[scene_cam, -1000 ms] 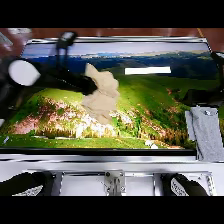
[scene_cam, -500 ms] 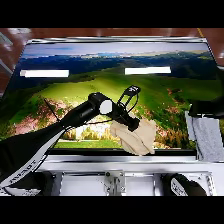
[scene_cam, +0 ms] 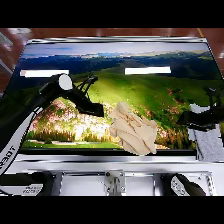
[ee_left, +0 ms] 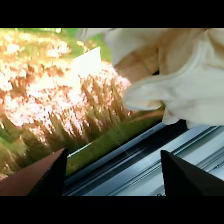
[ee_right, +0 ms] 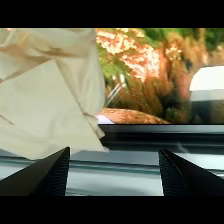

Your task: Fold the shirts.

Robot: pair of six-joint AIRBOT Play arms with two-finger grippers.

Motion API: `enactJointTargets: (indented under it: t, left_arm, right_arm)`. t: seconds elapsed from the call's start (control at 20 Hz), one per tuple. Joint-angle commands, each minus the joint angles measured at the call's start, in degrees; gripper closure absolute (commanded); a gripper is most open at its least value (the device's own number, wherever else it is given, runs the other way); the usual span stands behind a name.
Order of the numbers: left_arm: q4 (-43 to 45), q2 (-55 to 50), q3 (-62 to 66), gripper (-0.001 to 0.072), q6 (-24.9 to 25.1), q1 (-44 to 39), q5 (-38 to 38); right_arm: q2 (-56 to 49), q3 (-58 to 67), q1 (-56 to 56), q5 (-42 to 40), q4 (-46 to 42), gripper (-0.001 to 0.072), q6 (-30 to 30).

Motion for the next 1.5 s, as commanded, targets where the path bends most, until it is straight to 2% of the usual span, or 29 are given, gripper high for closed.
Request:
enactJointTargets:
  t: [0.0, 0.15, 0.45, 0.55, 0.6, 0.65, 0.7, 0.75, 1.05, 1.25, 1.35, 1.4, 1.45]
  left_arm:
    - [-9.44, 0.98, -12.55, -0.0013, 2.86, 1.77, 7.87]
    - [-15.10, -0.31, -17.27, -0.0013, 5.05, -0.98, 18.36]
    - [-23.50, -6.10, -17.14, -0.0013, 6.75, -7.98, 28.83]
    - [-27.43, -7.87, -17.11, -0.0011, 7.72, -8.92, 29.92]
    - [-27.93, -8.26, -16.96, 0.0094, 8.33, -9.01, 29.07]
    - [-27.98, -8.24, -16.90, 0.0365, 9.60, -9.01, 28.59]
    - [-27.93, -8.13, -16.68, 0.0571, 9.81, -8.90, 27.80]
    - [-27.98, -7.91, -16.24, 0.0655, 10.62, -8.70, 26.67]
    - [-27.89, -5.88, -14.38, 0.0662, 12.50, -8.31, 22.95]
    - [-27.87, -5.38, -14.38, 0.0663, 12.50, -8.31, 22.08]
    - [-27.87, -5.05, -14.36, 0.0663, 12.68, -8.20, 22.32]
    - [-27.89, -5.03, -14.29, 0.0663, 13.60, -7.89, 22.34]
    - [-27.89, -5.03, -14.23, 0.0663, 14.45, -7.17, 22.16]
  right_arm:
    - [-3.08, -6.21, -1.40, -1.40, 6.91, 0.0032, -2.91]
    - [-7.13, -7.19, -1.40, -1.44, 9.07, 0.0032, -3.98]
    - [-11.50, -7.21, -1.40, -5.07, 9.75, 0.0032, -4.26]
    - [-12.11, -7.39, -1.40, -6.38, 9.57, 0.0032, -4.24]
    - [-12.26, -7.76, -1.40, -7.41, 9.55, 0.0032, -4.24]
    - [-12.26, -8.50, -1.40, -9.01, 9.57, 0.0032, -4.04]
    - [-12.26, -9.66, -1.33, -10.73, 9.73, 0.0032, -3.52]
    - [-12.26, -10.99, -1.16, -12.41, 9.92, 0.0032, -2.95]
    - [-12.66, -17.66, 4.63, -25.00, 12.04, 0.0032, -1.22]
    - [-17.75, -17.66, 9.53, -31.34, 14.71, 0.0033, 1.31]
    - [-20.79, -17.66, 10.91, -32.04, 17.81, 0.0050, 1.53]
    - [-21.79, -17.64, 11.19, -32.00, 18.86, 0.0245, 1.16]
    - [-22.14, -17.64, 11.21, -31.95, 18.91, 0.0526, 1.11]
